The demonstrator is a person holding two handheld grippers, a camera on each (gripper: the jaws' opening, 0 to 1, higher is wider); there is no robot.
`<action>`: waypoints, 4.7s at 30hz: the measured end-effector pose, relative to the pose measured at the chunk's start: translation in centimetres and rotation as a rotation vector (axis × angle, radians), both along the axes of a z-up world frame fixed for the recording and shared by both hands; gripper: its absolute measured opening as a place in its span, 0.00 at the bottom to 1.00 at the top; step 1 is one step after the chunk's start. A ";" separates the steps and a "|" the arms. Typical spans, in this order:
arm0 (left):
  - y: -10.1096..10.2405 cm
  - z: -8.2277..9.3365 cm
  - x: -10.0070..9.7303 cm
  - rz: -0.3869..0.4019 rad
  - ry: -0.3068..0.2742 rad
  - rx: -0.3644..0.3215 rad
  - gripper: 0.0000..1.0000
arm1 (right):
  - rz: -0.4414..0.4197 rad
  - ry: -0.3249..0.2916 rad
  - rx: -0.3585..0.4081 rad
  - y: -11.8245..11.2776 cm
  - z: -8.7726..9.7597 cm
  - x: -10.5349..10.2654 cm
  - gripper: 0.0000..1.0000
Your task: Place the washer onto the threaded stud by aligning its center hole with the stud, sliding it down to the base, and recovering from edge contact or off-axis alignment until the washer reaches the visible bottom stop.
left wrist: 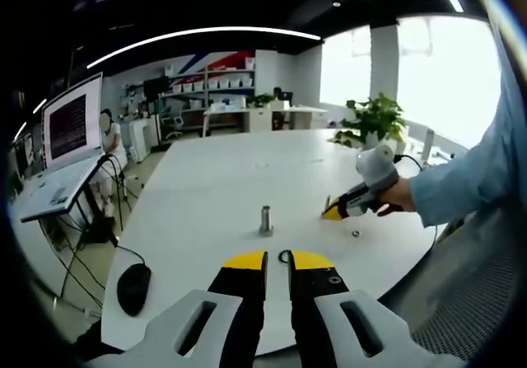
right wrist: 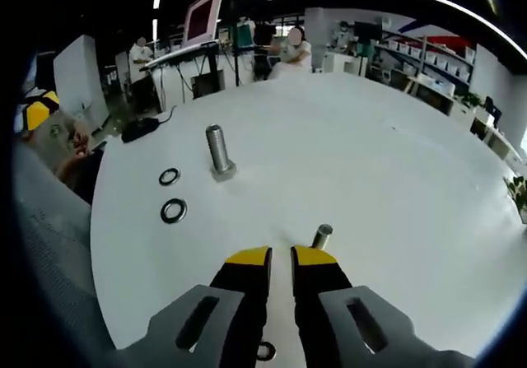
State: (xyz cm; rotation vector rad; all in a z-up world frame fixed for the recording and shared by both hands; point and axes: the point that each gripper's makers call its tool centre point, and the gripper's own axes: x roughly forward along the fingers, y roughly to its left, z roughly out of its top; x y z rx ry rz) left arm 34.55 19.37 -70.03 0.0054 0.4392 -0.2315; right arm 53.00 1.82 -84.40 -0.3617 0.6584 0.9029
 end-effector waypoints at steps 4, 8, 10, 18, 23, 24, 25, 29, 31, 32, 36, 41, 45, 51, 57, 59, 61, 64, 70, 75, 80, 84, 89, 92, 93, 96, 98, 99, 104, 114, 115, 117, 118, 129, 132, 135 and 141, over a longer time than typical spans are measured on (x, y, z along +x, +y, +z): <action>0.0 0.1 0.0 -0.001 -0.005 -0.001 0.08 | 0.002 0.000 0.000 -0.9 0.4 -0.5 0.14; 0.0 0.2 0.1 0.000 -0.012 -0.002 0.08 | 0.016 0.003 -0.018 -1.8 0.6 -1.0 0.15; 0.0 0.3 0.1 0.001 -0.016 -0.003 0.08 | 0.024 0.014 -0.027 -2.3 0.6 -1.4 0.16; 0.0 0.4 0.1 0.000 -0.024 -0.004 0.08 | 0.077 0.139 -0.063 -3.9 -0.6 -4.4 0.19; -0.1 0.4 0.0 -0.005 -0.025 -0.002 0.08 | 0.096 0.187 -0.098 -4.7 -1.4 -5.7 0.20; -0.1 0.4 0.0 -0.005 -0.027 -0.002 0.08 | 0.102 0.195 -0.103 -4.7 -1.5 -5.9 0.20; -0.1 0.4 0.0 -0.004 -0.028 -0.002 0.08 | 0.110 0.201 -0.114 -4.7 -1.6 -6.4 0.20; -0.1 0.4 0.0 -0.006 -0.028 -0.001 0.08 | 0.134 0.198 -0.163 -5.2 -2.4 -6.8 0.21; -0.1 0.4 0.0 -0.006 -0.026 -0.001 0.08 | 0.144 0.197 -0.175 -5.2 -2.5 -7.0 0.21; -0.1 0.4 0.0 -0.006 -0.025 -0.002 0.08 | 0.142 0.199 -0.174 -5.2 -2.6 -6.9 0.21; -0.1 0.4 0.0 -0.006 -0.023 -0.001 0.08 | 0.141 0.195 -0.190 -5.3 -3.0 -6.9 0.21; -0.1 0.3 0.0 -0.006 -0.020 -0.001 0.08 | 0.150 0.168 -0.205 -5.3 -3.1 -6.7 0.20; -0.1 0.2 0.0 -0.008 -0.015 0.000 0.08 | 0.140 0.149 -0.207 -5.2 -3.0 -6.4 0.19; -0.2 0.2 -0.1 -0.011 -0.011 0.001 0.08 | 0.132 0.137 -0.206 -5.2 -3.2 -6.1 0.15; -0.2 0.2 -0.1 -0.010 -0.012 0.000 0.08 | 0.125 0.124 -0.214 -5.0 -3.1 -6.0 0.15; -0.1 0.2 -0.1 -0.009 -0.014 -0.001 0.08 | 0.128 0.119 -0.218 -5.0 -3.1 -6.0 0.15; -0.1 0.2 -0.1 -0.009 -0.014 -0.001 0.08 | 0.127 0.121 -0.211 -4.8 -3.0 -6.0 0.15; -0.1 0.2 -0.1 -0.009 -0.014 -0.001 0.08 | 0.116 0.121 -0.201 -4.8 -2.8 -5.8 0.15; -0.2 0.1 -0.1 -0.011 -0.011 0.000 0.08 | 0.084 0.092 -0.157 -4.5 -1.3 -4.6 0.15; -0.2 0.1 -0.1 -0.012 -0.008 0.000 0.08 | 0.067 0.069 -0.133 -4.2 -0.5 -3.8 0.15; -0.2 0.1 -0.2 -0.013 -0.007 0.001 0.08 | 0.070 0.042 -0.130 -3.6 -0.1 -3.0 0.15; -0.2 0.1 -0.1 -0.014 -0.007 0.001 0.08 | 0.061 0.023 -0.112 -3.1 0.6 -2.0 0.15; -0.2 0.1 -0.1 -0.013 -0.009 0.000 0.08 | 0.036 0.010 -0.088 -2.7 1.2 -0.7 0.15; -0.2 0.1 -0.1 -0.013 -0.009 0.000 0.08 | 0.022 0.000 -0.076 -2.5 1.5 -0.1 0.15; -0.2 0.1 -0.1 -0.012 -0.009 -0.001 0.08 | 0.016 -0.001 -0.070 -2.3 1.6 0.0 0.15; -0.2 0.1 -0.1 -0.011 -0.009 -0.001 0.08 | 0.019 -0.015 -0.069 -1.9 1.7 0.2 0.15; -0.2 0.1 -0.1 -0.012 -0.008 -0.001 0.08 | 0.019 -0.025 -0.069 -1.8 1.9 0.4 0.15; -0.2 0.1 -0.1 -0.012 -0.008 -0.001 0.07 | 0.016 -0.025 -0.062 -1.7 2.0 0.6 0.15; -0.1 0.1 -0.1 -0.010 -0.007 -0.001 0.07 | 0.008 -0.025 -0.036 -1.1 2.7 0.9 0.15; -0.1 0.0 -0.1 -0.009 -0.004 0.000 0.07 | 0.012 -0.073 -0.011 -0.6 4.0 2.0 0.15; -0.1 0.0 -0.1 -0.010 -0.004 0.000 0.07 | 0.012 -0.067 -0.012 -0.5 4.0 2.0 0.15; -0.2 0.0 -0.2 -0.010 -0.003 0.000 0.07 | 0.015 -0.061 -0.018 -0.4 3.8 2.1 0.15; -0.2 0.0 -0.2 -0.010 -0.002 0.000 0.07 | 0.019 -0.057 -0.023 -0.4 3.7 2.1 0.15; -0.1 0.0 -0.1 -0.009 -0.001 -0.001 0.07 | 0.027 -0.038 -0.040 0.1 3.0 2.1 0.15; -0.2 0.0 -0.1 -0.009 -0.002 0.000 0.07 | 0.031 -0.034 -0.047 0.1 2.9 1.9 0.15; -0.2 0.0 -0.2 -0.010 -0.001 0.000 0.07 | 0.032 -0.032 -0.058 -0.1 2.6 1.5 0.11; -0.2 0.0 -0.2 -0.014 0.001 0.001 0.07 | 0.044 -0.034 -0.062 0.2 2.4 1.6 0.09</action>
